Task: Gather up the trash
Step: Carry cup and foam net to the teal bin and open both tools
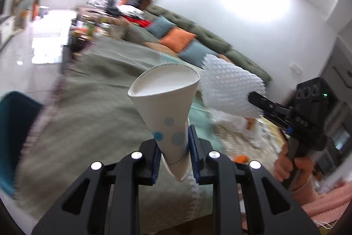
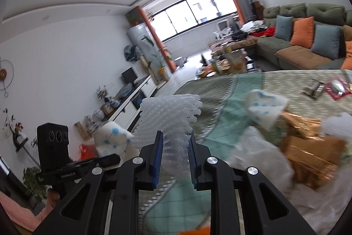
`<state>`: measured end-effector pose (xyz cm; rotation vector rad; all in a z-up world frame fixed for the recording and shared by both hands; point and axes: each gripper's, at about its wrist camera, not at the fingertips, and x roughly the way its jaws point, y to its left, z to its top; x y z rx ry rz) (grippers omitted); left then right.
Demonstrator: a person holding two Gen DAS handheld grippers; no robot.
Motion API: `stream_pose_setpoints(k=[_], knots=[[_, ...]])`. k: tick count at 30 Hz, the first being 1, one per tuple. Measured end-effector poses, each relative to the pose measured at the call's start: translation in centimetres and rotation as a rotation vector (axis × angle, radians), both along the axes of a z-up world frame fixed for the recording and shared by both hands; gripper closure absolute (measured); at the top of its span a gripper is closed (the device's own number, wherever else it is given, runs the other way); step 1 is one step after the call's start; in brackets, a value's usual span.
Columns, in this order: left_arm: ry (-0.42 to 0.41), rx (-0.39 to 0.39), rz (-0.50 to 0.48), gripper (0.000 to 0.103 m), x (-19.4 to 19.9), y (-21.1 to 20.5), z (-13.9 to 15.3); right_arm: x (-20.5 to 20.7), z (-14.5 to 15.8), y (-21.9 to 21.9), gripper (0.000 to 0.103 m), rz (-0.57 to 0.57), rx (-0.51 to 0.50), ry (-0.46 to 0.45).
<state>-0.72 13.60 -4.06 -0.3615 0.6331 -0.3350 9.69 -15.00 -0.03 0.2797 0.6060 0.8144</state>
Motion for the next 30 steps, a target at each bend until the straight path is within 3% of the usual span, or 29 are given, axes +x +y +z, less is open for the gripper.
stream_pose_setpoints(k=[11,18,30], knots=[[0.057,0.052,0.349,0.078,-2.8,12.0,0.1,2.3,0.3,15.0,0.081,0.257,-0.085,0.023],[0.137,0.062,0.429,0.078,-2.7,16.4,-1.9,3.4,-1.1,22.7,0.081,0.332,-0.162,0.073],[0.256,0.062,0.483,0.078,-1.6,19.8,-5.7,4.2,-4.1,28.9,0.078,0.35,-0.307,0.146]])
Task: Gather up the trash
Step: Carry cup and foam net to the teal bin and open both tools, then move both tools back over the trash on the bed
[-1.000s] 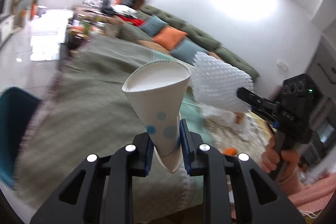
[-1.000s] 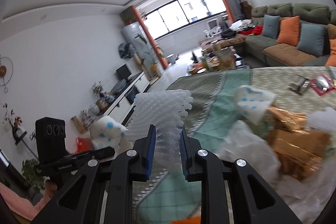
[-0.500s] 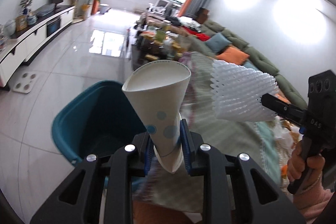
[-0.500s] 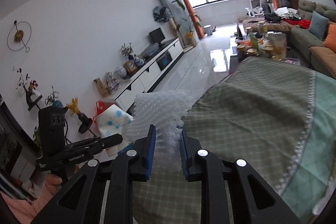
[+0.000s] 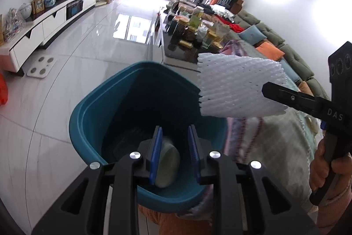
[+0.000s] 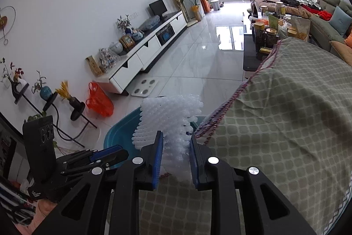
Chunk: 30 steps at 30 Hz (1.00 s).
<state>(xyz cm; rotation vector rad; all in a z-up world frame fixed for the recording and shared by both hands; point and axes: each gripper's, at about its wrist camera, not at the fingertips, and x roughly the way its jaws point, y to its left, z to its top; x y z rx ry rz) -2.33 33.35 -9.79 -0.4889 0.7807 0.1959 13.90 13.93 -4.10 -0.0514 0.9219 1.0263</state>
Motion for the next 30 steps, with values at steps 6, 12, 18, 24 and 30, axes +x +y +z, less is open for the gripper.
stream_pose_setpoints(k=[6,12,18,24,30], knots=[[0.028,-0.016,0.043,0.078,0.2,0.8,-1.1,0.0,-1.3,2.5,0.068,0.041,-0.045,0.022],[0.02,-0.018,0.085,0.069,-0.8,0.9,-1.0,-0.2,-1.8,4.0,0.049,0.068,-0.067,0.039],[-0.009,0.01,0.087,0.065,-1.9,0.1,0.1,-0.4,-1.2,2.9,0.047,0.065,-0.043,0.046],[-0.102,0.051,0.022,0.046,-2.2,-2.5,2.7,-1.7,1.1,-0.3,0.043,0.062,0.016,-0.007],[-0.208,0.059,-0.174,0.039,-1.6,-8.2,5.0,-3.0,3.8,-6.3,0.04,0.009,0.069,-0.101]])
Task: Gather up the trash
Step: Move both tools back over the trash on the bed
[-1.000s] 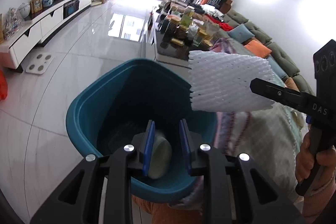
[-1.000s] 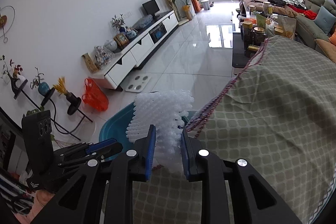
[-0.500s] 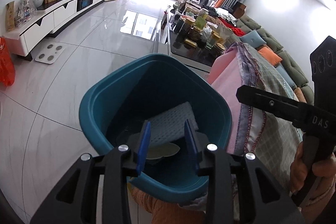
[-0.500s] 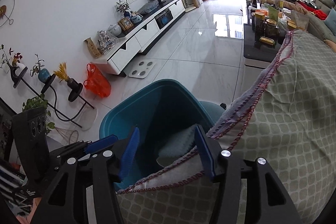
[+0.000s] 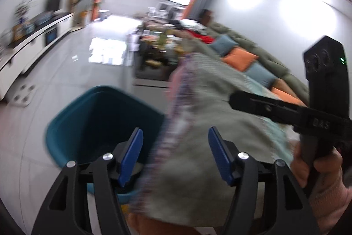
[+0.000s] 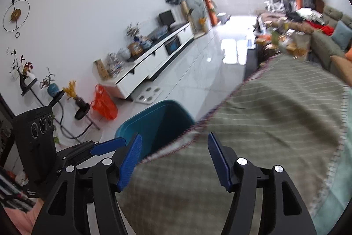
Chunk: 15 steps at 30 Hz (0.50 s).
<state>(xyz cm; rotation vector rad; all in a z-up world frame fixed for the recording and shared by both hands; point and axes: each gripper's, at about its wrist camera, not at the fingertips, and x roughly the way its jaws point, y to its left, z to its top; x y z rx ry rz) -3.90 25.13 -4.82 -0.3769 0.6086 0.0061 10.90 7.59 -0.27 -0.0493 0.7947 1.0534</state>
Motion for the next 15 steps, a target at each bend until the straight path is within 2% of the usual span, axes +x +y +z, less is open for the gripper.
stream_pose_setpoints(k=[7,15], knots=[[-0.043,0.01,-0.313,0.038,1.7,-9.2,0.2,-0.3,1.7,-9.4,0.039,-0.171,0.044,-0.087],[-0.022,0.011,-0.563,0.038,2.9,-17.3,-1.2,-0.2,1.6,-19.1,0.039,-0.38,0.053,-0.119]])
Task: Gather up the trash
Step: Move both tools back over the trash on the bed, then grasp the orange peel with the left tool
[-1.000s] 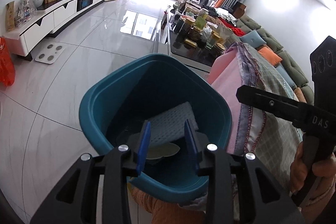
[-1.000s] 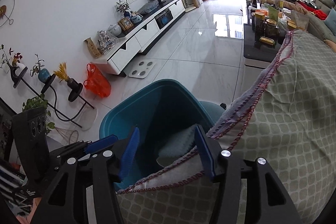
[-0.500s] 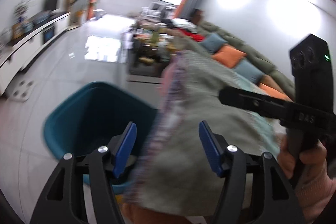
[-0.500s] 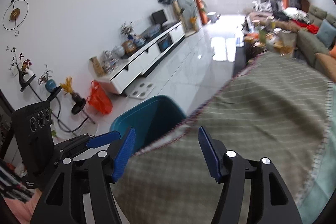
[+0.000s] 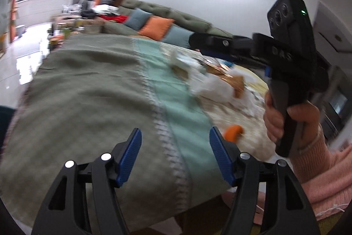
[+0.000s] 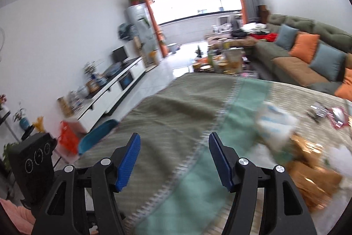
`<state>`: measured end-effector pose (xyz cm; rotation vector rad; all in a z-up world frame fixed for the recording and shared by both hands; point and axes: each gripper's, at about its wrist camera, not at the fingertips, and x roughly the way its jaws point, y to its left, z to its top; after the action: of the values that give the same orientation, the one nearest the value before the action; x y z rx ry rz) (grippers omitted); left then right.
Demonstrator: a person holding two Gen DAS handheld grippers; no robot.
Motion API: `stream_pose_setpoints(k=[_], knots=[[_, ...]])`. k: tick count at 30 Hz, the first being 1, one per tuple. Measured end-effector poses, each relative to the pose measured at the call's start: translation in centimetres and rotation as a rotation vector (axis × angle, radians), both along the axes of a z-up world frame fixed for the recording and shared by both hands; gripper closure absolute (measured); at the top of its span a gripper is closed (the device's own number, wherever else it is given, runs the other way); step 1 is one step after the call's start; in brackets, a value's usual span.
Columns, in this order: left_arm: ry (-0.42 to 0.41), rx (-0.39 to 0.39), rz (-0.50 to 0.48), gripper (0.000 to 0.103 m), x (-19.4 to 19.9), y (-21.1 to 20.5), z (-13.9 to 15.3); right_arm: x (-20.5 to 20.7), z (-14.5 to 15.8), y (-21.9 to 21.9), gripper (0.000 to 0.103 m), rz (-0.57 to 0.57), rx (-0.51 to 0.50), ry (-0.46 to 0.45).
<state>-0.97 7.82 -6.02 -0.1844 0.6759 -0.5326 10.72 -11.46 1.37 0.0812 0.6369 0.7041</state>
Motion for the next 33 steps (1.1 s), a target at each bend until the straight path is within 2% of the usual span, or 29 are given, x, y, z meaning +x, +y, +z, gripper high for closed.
stream_pose_setpoints(k=[8,13,17,24,29,33], knots=[[0.017,0.011,-0.181,0.038,0.3,-6.0,-1.0,0.2,-2.3,-6.7,0.039,-0.151,-0.006,0.027],[0.028,0.049,-0.246,0.04,0.7,-8.9,-1.8,0.4,-3.6,-9.1,0.039,-0.187,0.005,0.051],[0.048,0.086,-0.272,0.052,1.4,-10.1,-2.2,0.4,-4.4,-9.8,0.039,-0.191,0.006,0.054],[0.083,0.096,-0.272,0.066,1.9,-10.4,-2.9,0.3,-5.2,-9.7,0.039,-0.187,-0.023,0.054],[0.102,0.09,-0.254,0.083,2.2,-9.9,-3.0,0.6,-6.2,-9.5,0.039,-0.191,-0.043,0.068],[0.109,0.089,-0.246,0.086,2.2,-9.8,-3.2,0.8,-6.6,-9.8,0.039,-0.205,-0.049,0.083]])
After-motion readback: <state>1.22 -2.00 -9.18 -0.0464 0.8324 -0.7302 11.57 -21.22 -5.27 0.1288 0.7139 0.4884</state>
